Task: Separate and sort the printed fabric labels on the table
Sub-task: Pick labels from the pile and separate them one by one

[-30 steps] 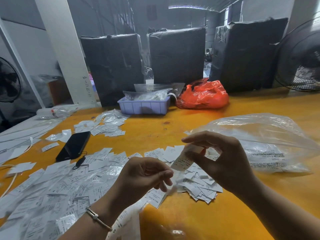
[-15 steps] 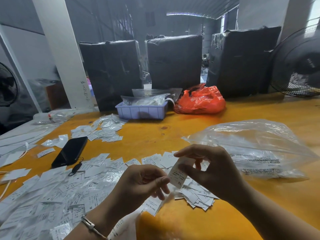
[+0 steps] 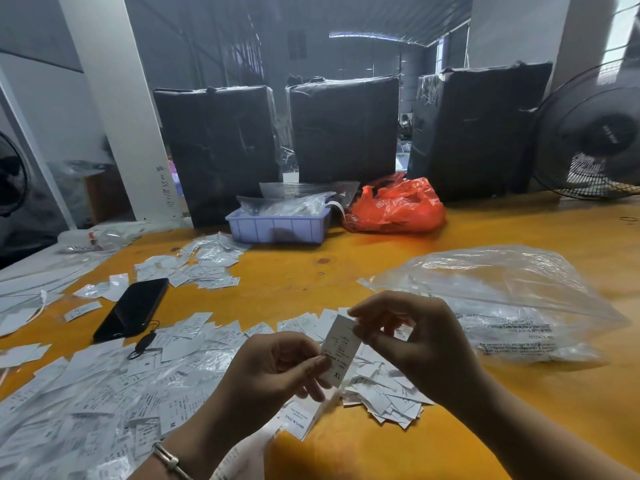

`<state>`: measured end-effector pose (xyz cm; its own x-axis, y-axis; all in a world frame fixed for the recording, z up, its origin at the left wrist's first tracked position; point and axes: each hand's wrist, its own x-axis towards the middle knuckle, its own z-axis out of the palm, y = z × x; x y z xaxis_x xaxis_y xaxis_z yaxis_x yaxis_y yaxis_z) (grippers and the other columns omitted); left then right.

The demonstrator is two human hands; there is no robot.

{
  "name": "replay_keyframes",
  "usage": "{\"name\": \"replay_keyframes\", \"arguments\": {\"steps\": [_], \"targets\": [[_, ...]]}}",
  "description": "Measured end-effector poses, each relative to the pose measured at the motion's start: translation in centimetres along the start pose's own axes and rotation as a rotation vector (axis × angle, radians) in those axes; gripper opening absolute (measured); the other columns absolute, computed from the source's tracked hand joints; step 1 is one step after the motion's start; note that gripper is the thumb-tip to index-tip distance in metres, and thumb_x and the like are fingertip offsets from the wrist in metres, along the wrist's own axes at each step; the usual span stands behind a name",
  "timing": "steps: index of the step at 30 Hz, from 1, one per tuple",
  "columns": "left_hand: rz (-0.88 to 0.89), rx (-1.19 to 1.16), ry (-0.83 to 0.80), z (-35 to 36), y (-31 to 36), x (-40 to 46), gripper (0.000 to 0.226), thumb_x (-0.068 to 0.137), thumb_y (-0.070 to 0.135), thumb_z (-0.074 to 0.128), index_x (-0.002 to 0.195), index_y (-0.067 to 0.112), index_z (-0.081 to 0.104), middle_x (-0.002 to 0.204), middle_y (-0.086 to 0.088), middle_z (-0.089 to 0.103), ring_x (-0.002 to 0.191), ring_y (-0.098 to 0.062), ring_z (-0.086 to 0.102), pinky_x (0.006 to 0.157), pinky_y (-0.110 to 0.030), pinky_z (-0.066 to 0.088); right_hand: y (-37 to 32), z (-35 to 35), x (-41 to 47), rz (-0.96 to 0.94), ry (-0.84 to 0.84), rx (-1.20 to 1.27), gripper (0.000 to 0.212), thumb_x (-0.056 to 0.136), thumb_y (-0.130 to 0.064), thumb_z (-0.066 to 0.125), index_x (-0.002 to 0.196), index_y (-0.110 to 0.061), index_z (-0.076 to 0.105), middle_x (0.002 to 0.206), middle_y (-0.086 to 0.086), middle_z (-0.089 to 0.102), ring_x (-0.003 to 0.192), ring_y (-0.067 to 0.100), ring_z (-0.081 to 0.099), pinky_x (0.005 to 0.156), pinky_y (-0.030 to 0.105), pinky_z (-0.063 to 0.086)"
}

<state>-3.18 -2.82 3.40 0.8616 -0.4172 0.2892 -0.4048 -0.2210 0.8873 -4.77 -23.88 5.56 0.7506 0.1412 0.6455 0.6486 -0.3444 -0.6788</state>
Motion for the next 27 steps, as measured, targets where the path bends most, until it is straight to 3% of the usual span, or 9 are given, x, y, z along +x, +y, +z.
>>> {"name": "replay_keyframes", "arguments": {"steps": [7,11,16,22,27], "targets": [[-0.002,0.011,0.040,0.0,-0.2,-0.1,0.015,0.074,0.027,0.069,0.077,0.012,0.073,0.076,-0.004,0.074,0.071,-0.020,0.070,0.061,-0.033,0.057,0.2,1.2,-0.4,0.027,-0.045,0.026,0.015,0.074,0.002,0.077,0.080,-0.012,0.077,0.070,0.001,0.071,0.061,0.017,0.061,0.052,0.023,0.046],[0.012,0.019,0.028,0.0,-0.2,-0.1,0.015,0.076,0.026,0.068,0.079,0.013,0.074,0.078,-0.003,0.074,0.074,-0.015,0.070,0.066,-0.026,0.057,0.4,1.4,-0.5,0.031,-0.079,0.029,0.018,0.074,0.002,0.075,0.079,-0.015,0.077,0.071,-0.003,0.071,0.063,0.014,0.062,0.054,0.028,0.048],[0.023,0.033,0.030,-0.1,-0.3,0.0,0.015,0.076,0.028,0.067,0.081,0.016,0.074,0.080,-0.002,0.074,0.077,-0.017,0.071,0.068,-0.028,0.058,0.7,1.1,-0.4,0.022,-0.114,0.070,0.007,0.078,-0.005,0.074,0.079,-0.012,0.076,0.077,-0.004,0.071,0.071,0.015,0.064,0.056,0.029,0.048],[0.034,0.023,0.019,-0.1,-0.2,0.0,0.021,0.077,0.026,0.070,0.085,0.007,0.074,0.079,-0.004,0.075,0.072,-0.019,0.072,0.064,-0.027,0.058,0.9,1.5,-0.4,0.059,-0.204,0.105,0.012,0.075,-0.021,0.071,0.078,-0.012,0.077,0.080,-0.004,0.070,0.076,0.016,0.065,0.058,0.024,0.047],[-0.001,0.017,0.044,-0.4,-0.2,0.0,0.018,0.079,0.024,0.069,0.091,0.011,0.072,0.083,-0.007,0.075,0.071,-0.024,0.073,0.062,-0.028,0.058,1.5,0.7,-0.1,0.120,-0.200,0.034,0.004,0.081,-0.019,0.074,0.078,-0.016,0.076,0.079,-0.004,0.070,0.073,0.012,0.064,0.058,0.027,0.048]]}}
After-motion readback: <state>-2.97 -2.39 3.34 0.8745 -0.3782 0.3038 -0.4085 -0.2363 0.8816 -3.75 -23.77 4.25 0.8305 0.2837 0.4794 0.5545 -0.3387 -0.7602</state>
